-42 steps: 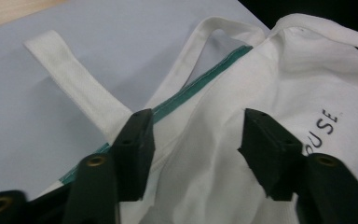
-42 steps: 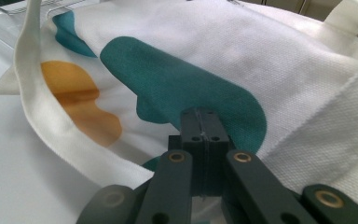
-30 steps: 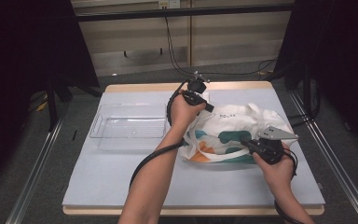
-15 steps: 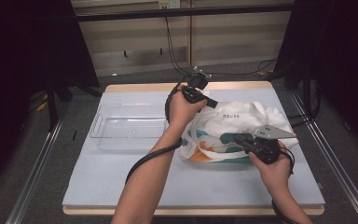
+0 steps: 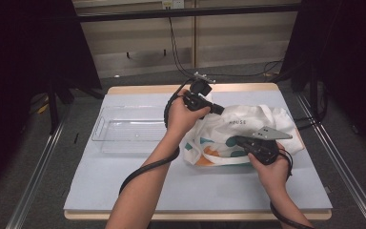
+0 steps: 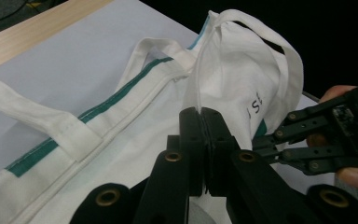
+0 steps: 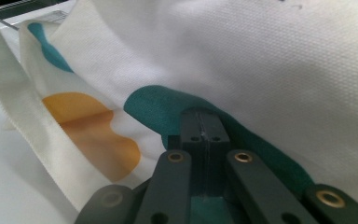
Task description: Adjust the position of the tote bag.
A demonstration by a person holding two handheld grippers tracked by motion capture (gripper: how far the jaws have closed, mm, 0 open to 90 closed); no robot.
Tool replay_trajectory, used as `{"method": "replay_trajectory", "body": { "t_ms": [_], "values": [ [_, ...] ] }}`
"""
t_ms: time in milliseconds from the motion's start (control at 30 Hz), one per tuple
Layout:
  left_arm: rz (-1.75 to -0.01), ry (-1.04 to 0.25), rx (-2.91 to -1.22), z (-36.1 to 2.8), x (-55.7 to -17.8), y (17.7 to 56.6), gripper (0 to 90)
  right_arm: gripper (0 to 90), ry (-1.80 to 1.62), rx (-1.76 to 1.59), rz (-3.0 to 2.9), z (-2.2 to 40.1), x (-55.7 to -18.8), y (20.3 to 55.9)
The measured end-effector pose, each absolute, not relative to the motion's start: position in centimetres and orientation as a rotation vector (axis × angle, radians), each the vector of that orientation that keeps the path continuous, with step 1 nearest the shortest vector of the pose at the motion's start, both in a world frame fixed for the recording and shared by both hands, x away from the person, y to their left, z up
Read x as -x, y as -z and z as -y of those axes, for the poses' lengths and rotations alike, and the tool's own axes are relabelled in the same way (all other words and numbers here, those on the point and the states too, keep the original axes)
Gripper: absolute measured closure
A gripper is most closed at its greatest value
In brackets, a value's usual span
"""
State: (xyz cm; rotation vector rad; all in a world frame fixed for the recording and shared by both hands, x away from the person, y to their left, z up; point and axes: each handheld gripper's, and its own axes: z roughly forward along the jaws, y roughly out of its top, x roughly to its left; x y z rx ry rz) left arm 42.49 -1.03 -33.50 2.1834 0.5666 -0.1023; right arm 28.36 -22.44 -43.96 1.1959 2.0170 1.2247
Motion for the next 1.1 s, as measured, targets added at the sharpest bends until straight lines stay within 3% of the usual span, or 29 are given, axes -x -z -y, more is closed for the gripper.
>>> {"method": "replay_trajectory", "body": {
  "t_ms": [400, 500, 1100],
  "values": [
    [-0.584, 0.075, -2.155, 0.9, -42.8, 33.8, 80.9, 89.6, -1.220, -1.192, -2.026, 22.1, -28.4, 44.2],
    [-0.563, 0.061, -2.180, 1.2, -43.2, 33.4, 88.0, 89.5, -1.228, -1.191, -2.022, 22.1, -28.4, 44.2],
    [-0.509, 0.080, -2.163, 1.0, -42.7, 31.1, 89.0, 90.0, -1.284, -1.158, -2.008, 21.6, -28.6, 42.9]
  ]
}}
